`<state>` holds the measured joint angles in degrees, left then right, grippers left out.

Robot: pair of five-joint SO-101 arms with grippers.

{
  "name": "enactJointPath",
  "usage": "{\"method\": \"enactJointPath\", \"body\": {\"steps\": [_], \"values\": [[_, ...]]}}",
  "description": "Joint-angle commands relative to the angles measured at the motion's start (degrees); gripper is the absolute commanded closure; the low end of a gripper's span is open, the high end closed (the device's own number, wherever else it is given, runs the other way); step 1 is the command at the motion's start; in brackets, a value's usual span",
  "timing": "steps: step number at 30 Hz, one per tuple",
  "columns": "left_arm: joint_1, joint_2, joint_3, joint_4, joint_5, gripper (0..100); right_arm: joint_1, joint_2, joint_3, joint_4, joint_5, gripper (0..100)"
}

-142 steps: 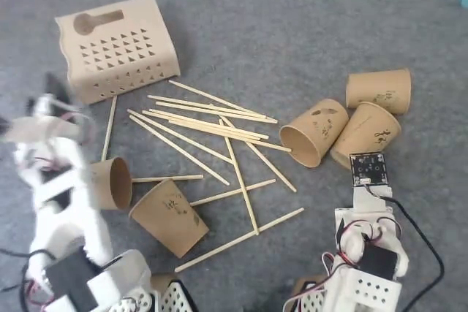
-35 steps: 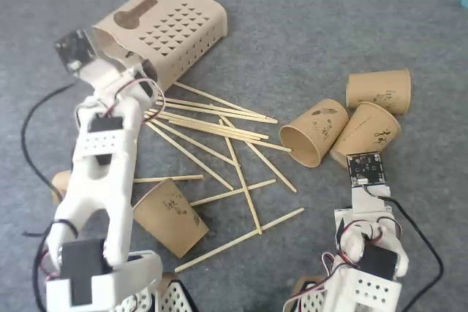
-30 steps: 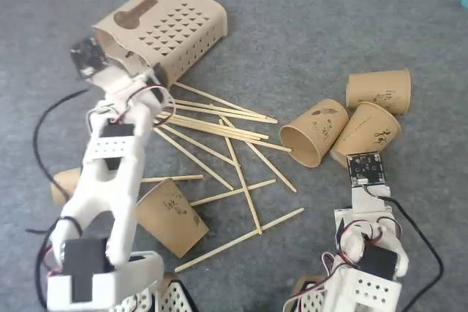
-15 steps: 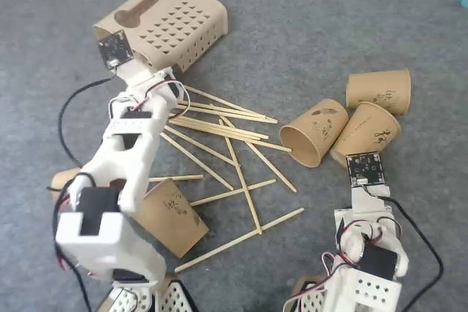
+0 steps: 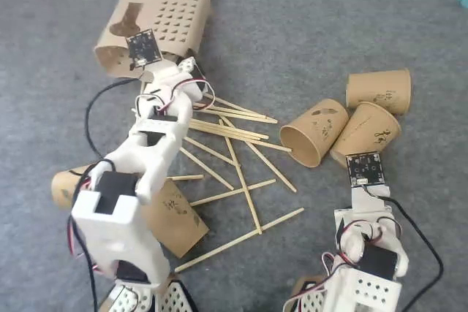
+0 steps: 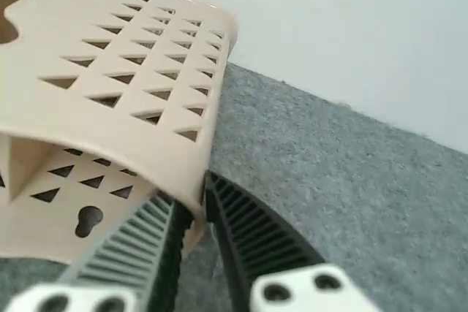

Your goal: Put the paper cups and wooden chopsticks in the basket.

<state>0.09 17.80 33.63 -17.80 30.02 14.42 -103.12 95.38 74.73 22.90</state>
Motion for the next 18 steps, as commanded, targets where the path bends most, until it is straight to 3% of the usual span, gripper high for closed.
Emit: {"method": "enactJointPath", "body": {"steps": [1, 3, 6, 11, 18], "values": [[-0.18, -4.31, -2.77, 3.16, 0.00, 99, 0.40, -0.84, -1.05, -0.04, 0.62, 99.1], [-0.18, -8.26, -4.62, 12.84, -0.26, 99, 0.40, -0.84, -1.05, -0.04, 0.62, 99.1], [0.00, -14.15, -10.95, 31.56, -6.33, 99, 0.40, -0.84, -1.05, -0.04, 0.62, 99.1], [0.44, -16.70, -30.64, 61.10, -11.43, 99, 0.40, -0.84, -1.05, -0.04, 0.62, 99.1], [0.18, -6.68, -57.45, 81.58, -15.91, 99, 0.66, -0.84, -1.05, -0.04, 0.62, 99.1]]}}
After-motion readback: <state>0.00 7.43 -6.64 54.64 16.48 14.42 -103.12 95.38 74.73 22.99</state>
